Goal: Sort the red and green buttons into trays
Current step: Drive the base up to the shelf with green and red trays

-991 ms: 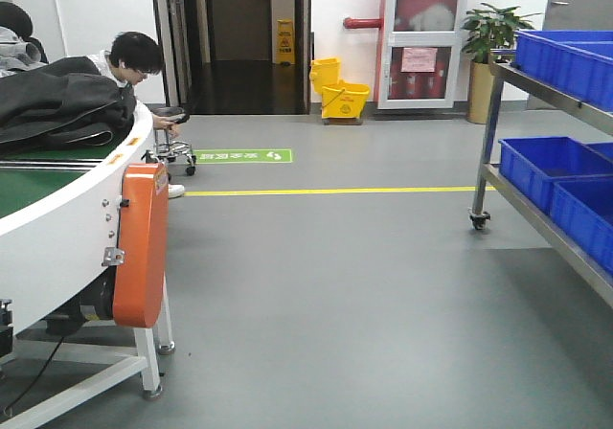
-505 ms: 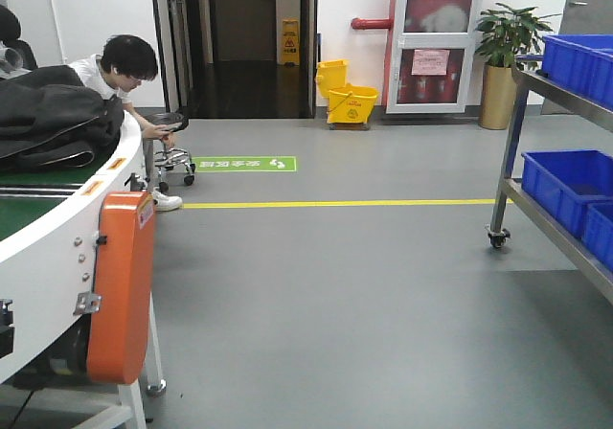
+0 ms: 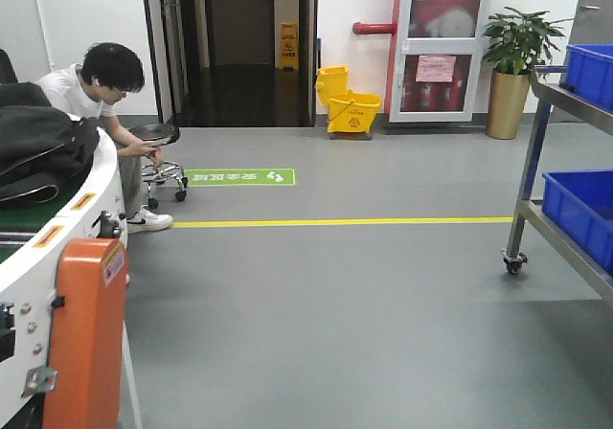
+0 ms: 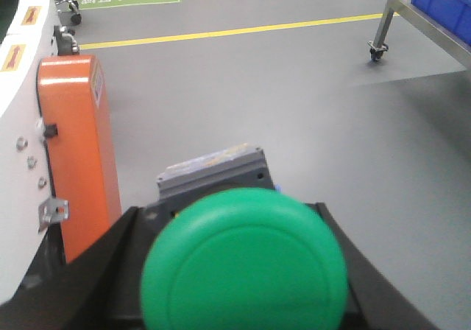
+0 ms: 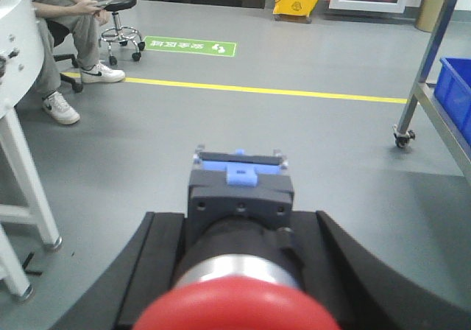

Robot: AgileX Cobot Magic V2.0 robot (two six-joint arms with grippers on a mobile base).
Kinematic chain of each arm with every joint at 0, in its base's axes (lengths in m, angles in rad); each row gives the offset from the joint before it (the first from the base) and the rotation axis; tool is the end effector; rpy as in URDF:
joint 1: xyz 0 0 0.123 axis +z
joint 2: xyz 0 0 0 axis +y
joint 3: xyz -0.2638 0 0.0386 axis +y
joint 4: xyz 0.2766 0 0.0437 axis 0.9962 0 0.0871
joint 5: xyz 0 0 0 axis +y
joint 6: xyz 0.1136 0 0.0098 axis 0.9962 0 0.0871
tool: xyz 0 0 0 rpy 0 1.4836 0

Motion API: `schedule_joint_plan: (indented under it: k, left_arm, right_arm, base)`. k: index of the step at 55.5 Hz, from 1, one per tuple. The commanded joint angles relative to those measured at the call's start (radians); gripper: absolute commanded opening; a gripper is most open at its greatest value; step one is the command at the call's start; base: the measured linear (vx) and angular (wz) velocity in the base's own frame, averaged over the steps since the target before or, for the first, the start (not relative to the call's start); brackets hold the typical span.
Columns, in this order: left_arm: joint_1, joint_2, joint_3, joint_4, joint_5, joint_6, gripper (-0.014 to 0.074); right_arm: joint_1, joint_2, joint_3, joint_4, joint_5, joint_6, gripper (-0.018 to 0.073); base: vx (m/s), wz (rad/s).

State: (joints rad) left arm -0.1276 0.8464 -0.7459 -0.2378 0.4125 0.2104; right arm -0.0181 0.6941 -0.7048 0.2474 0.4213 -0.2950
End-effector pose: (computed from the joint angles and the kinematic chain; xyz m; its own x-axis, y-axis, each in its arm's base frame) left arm 0.2342 -0.0409 0.3159 -0.4020 0.0434 -0.9146 0.2091 0.9768 -0.0455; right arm 0.2061 0.0077 0.3331 -0.3009 -0.0626 -0.9516 -0.0981 0.9946 -0.0344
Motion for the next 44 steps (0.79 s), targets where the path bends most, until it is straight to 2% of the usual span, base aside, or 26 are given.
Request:
schedule_joint_plan:
  k: [1, 44]
  left_arm:
    - [-0.008, -0.009, -0.031, -0.014, -0.084, -0.007, -0.0003]
    - [-0.008, -0.009, -0.031, -0.014, -0.087, -0.007, -0.0003]
  right_arm:
    - [-0.004, 0.0, -0.03, 0.008, -0.085, -0.006, -0.0009]
    - [-0.004, 0.0, -0.03, 0.008, -0.084, -0.006, -0.0009]
  base:
    - [0.44, -0.02]
    - [0.46, -0.08]
